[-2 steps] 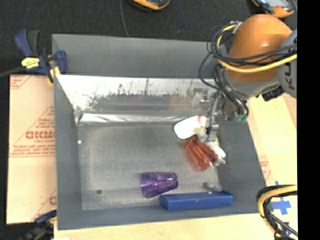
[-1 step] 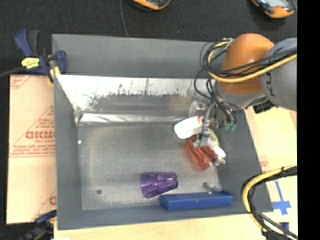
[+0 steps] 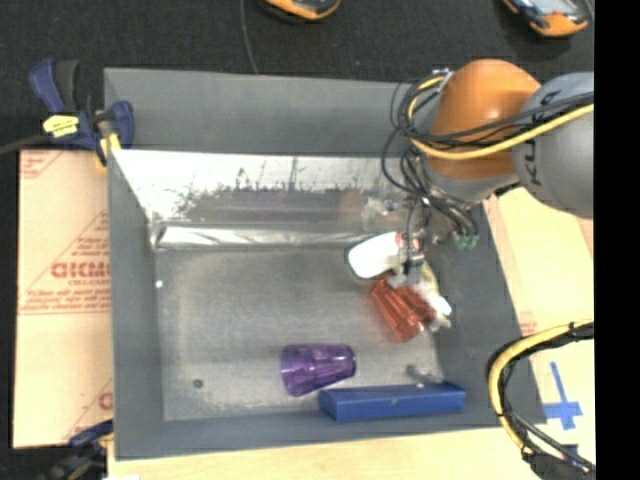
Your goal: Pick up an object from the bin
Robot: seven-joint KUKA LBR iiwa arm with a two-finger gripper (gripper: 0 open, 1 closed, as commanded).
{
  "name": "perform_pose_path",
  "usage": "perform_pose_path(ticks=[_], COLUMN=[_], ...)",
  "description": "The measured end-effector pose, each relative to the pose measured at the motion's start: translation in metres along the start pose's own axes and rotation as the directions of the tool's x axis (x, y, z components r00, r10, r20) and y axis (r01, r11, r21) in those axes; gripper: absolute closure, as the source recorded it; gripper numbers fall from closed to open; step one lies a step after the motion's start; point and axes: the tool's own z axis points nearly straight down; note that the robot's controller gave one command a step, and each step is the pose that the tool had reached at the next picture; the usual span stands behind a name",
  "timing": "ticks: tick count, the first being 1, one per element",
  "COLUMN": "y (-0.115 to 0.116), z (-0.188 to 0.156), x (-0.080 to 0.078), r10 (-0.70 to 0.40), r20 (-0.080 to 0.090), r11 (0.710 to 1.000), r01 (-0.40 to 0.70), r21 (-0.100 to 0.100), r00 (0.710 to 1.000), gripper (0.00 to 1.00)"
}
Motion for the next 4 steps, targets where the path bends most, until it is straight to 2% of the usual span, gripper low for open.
perform_pose_path(ticks=[1, 2, 3, 4], y=[-0.012, -0.019, -0.022, -0.022], z=[0.027, 0.079, 0.082, 0.082], x=[-0.008, -0.012, -0.011, -0.011], r10=[0.207, 0.111, 0.131, 0.131], r20=[-0.003, 0.008, 0.012, 0.012], r11=[0.978, 0.994, 0.991, 0.991], r01=[-0.207, -0.111, -0.131, -0.131], r21=[-0.002, -0.007, -0.001, -0.001], r00=[0.978, 0.994, 0.991, 0.991], gripper=[0.0, 0.0, 1.0, 1.0])
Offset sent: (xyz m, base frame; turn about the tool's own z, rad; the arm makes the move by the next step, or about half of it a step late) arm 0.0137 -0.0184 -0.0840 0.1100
